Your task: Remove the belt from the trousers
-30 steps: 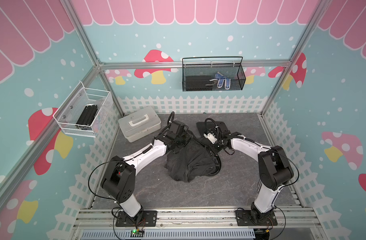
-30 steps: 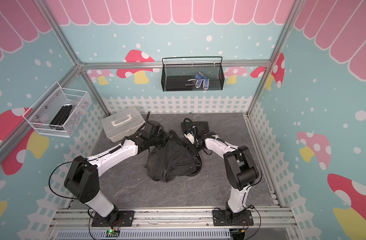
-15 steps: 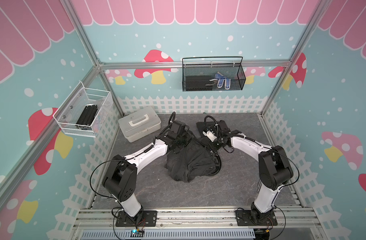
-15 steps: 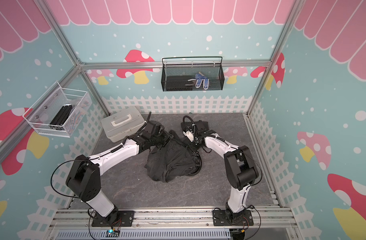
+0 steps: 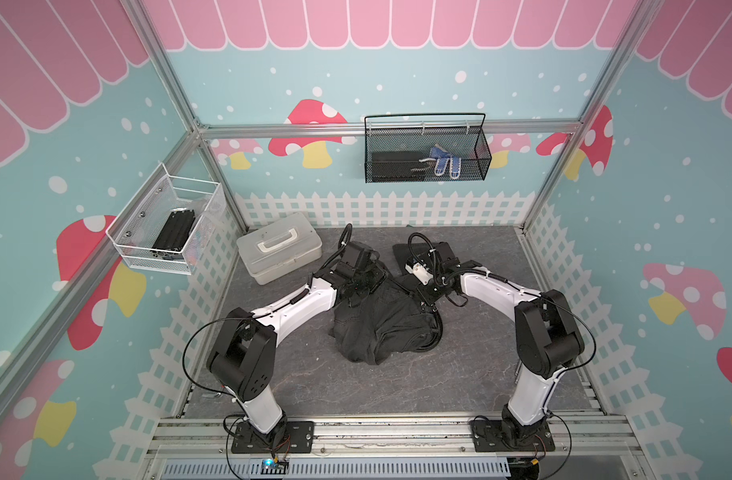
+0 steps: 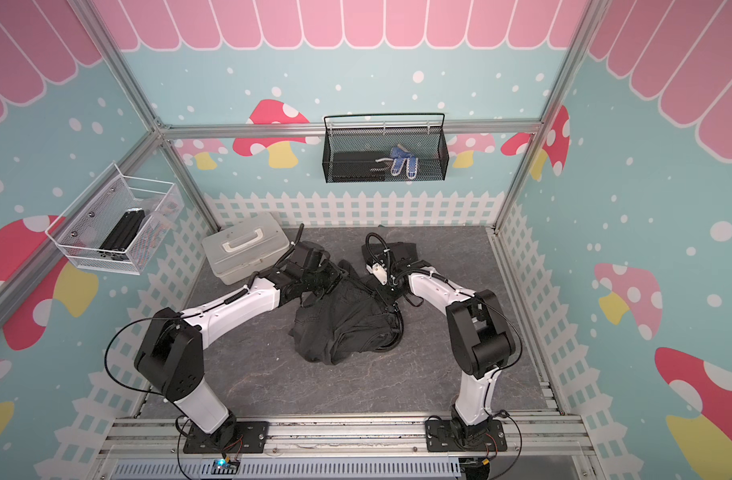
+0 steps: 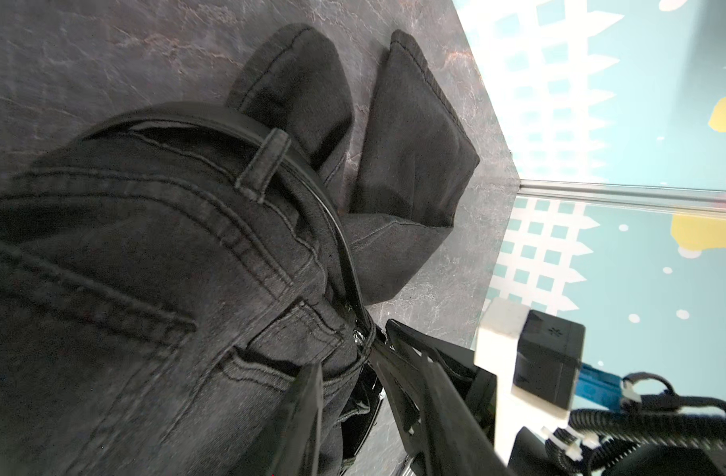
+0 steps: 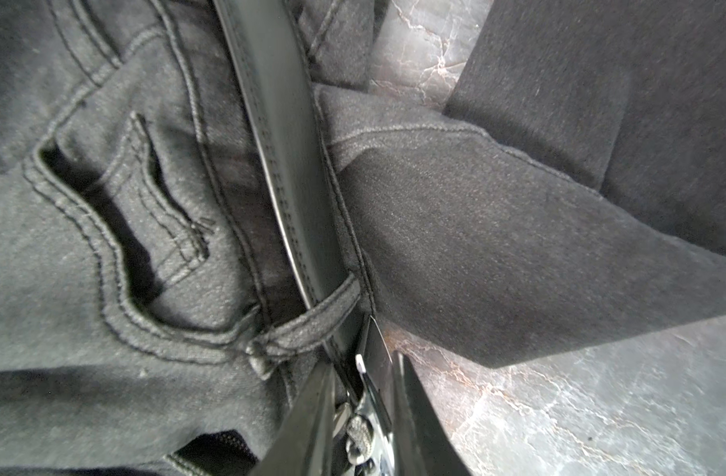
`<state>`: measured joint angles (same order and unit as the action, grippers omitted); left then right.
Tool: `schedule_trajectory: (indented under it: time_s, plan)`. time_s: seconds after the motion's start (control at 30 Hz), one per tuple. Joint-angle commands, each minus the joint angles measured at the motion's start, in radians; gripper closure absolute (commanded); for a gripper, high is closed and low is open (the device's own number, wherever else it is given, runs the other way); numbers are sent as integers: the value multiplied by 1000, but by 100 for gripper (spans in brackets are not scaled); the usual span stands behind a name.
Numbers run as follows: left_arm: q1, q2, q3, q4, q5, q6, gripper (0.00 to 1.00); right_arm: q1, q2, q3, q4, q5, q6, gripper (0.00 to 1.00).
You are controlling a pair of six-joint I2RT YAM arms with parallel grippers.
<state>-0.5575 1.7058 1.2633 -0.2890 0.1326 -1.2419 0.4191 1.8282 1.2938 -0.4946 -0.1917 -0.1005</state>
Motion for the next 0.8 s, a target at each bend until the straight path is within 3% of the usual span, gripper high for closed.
schedule_trajectory:
  time_s: [0.0,0.43,0.57,0.77]
  plan:
    - [-8,14,27,11,5,10,59,1,28,14,-36,11,-31,77]
    - [-19,46,53,5,4,2,62,1,22,-7,-32,20,-36,83]
    - [-24,106,92,-20,1,-26,66,1,25,-10,-22,10,-24,89]
    - [-27,221,187,-30,35,-30,67,0,23,-9,-18,5,-15,90]
